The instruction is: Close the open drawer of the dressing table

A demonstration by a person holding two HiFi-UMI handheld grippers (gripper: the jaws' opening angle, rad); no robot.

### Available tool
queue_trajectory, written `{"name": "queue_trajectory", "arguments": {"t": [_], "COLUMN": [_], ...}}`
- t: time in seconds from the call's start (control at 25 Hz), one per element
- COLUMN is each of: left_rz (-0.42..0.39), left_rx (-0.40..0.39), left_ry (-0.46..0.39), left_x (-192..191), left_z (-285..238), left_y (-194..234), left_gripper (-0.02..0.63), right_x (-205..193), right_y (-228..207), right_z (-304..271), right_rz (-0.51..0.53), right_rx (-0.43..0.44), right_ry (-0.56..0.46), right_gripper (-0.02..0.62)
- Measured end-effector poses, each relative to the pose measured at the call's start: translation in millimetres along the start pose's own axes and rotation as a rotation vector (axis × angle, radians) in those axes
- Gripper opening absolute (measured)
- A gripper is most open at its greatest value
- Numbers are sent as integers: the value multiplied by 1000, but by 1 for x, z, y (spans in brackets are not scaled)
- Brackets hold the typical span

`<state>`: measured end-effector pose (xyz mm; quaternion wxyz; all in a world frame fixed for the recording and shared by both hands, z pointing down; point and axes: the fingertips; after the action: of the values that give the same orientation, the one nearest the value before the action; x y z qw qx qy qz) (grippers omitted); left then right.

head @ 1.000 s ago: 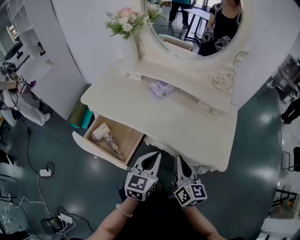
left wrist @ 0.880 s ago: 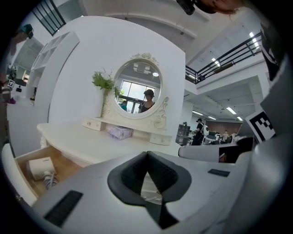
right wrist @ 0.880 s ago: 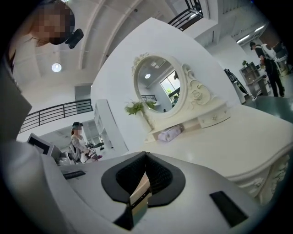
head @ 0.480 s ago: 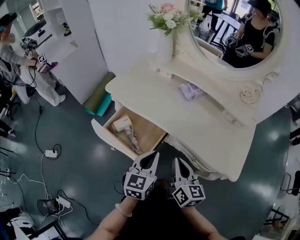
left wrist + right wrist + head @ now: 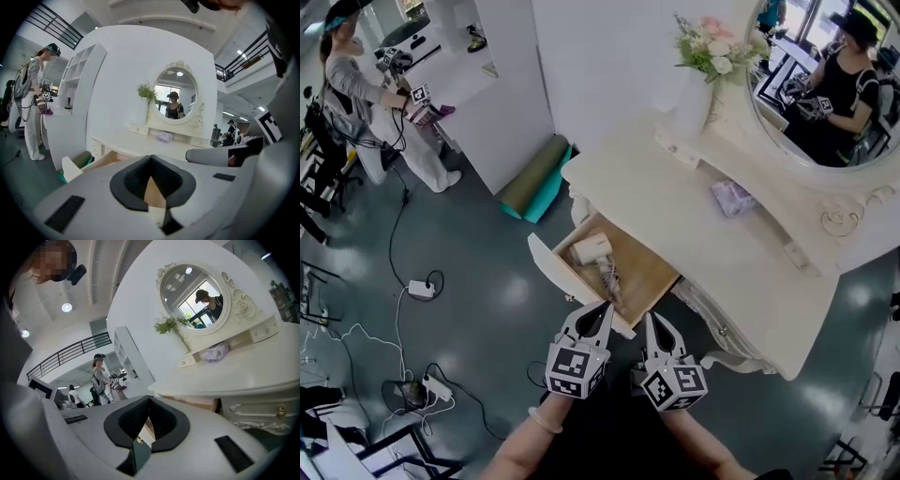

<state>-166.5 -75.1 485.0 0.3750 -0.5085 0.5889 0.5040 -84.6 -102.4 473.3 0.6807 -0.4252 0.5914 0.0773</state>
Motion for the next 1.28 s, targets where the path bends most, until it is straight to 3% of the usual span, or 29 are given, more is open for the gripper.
{"name": "queue_trajectory", "arguments": {"t": [0.2,0.52,1.28], "left_rz": [3,-5,-53], "left_rx": [45,40,-54], "left_ry": [-3,21,197], "left_x": [10,7,-56], "left_z": [18,23,13], "left_y": [51,108,163], "left_gripper": [23,24,25], "right_x": [-19,-45,-123], "right_y": [36,64,65], "right_z": [-28,-61,-86], "right_rz": [1,15,-9], "right_rx": [13,-26,-184], "right_ry": [24,56,143], "right_gripper": [26,26,26]}}
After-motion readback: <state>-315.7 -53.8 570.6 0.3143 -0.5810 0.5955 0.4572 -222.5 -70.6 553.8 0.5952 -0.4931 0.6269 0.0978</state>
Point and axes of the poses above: the fingertips, and each gripper's own axes: z backward along the fingers, y to its left, x out of its top, and after that the axes turned 7 degrees about -y, right-handed
